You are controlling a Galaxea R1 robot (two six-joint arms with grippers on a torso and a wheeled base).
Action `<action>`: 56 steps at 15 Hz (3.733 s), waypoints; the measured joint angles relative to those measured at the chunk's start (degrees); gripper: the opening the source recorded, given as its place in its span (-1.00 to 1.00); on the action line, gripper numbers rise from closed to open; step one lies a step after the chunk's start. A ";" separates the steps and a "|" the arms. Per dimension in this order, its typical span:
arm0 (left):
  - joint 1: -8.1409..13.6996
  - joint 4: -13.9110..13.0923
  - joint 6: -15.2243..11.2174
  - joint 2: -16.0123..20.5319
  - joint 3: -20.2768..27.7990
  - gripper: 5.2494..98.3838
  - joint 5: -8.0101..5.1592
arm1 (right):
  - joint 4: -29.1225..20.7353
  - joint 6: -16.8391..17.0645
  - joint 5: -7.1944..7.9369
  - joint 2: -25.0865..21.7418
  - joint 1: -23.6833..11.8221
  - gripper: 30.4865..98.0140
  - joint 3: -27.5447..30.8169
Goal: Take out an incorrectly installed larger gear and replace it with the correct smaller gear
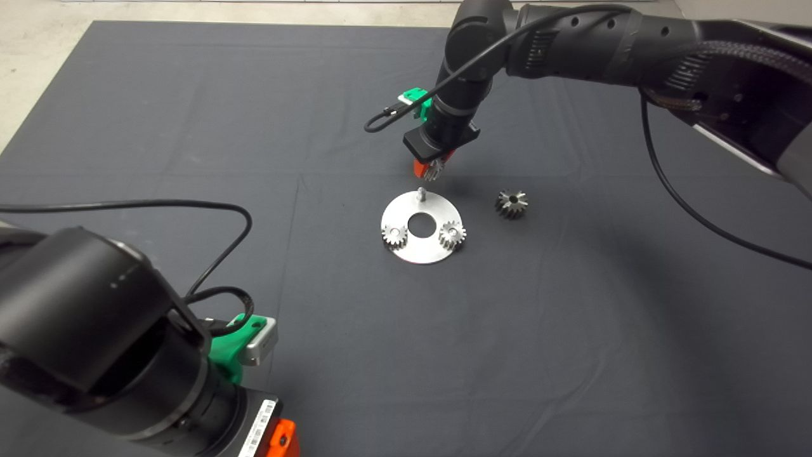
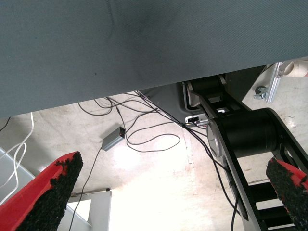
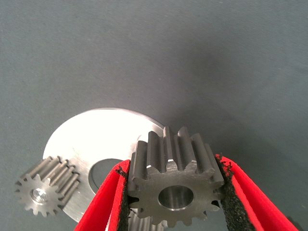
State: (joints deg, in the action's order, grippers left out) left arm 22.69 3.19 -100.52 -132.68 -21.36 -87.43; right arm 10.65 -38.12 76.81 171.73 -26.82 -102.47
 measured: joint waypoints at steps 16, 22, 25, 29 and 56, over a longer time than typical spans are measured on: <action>0.00 0.00 0.02 0.02 0.00 1.00 0.00 | 1.47 6.81 -0.12 0.00 0.22 -0.68 4.96; -0.94 0.00 0.02 0.02 0.00 1.00 0.00 | 5.05 8.68 -0.07 0.00 0.64 -0.68 4.99; -0.94 0.00 0.02 0.02 0.00 1.00 -0.02 | 6.35 8.72 -0.05 0.02 1.50 -0.68 4.99; -0.94 0.00 0.02 0.02 0.00 1.00 -0.01 | 6.73 8.72 0.17 0.00 1.79 -0.68 4.96; -0.94 0.00 0.02 0.02 0.00 1.00 0.00 | 6.79 8.78 1.05 0.00 3.56 -0.68 5.03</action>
State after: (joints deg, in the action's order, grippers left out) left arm 21.75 3.19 -100.50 -132.66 -21.36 -87.43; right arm 17.44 -29.34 77.86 171.73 -23.26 -97.44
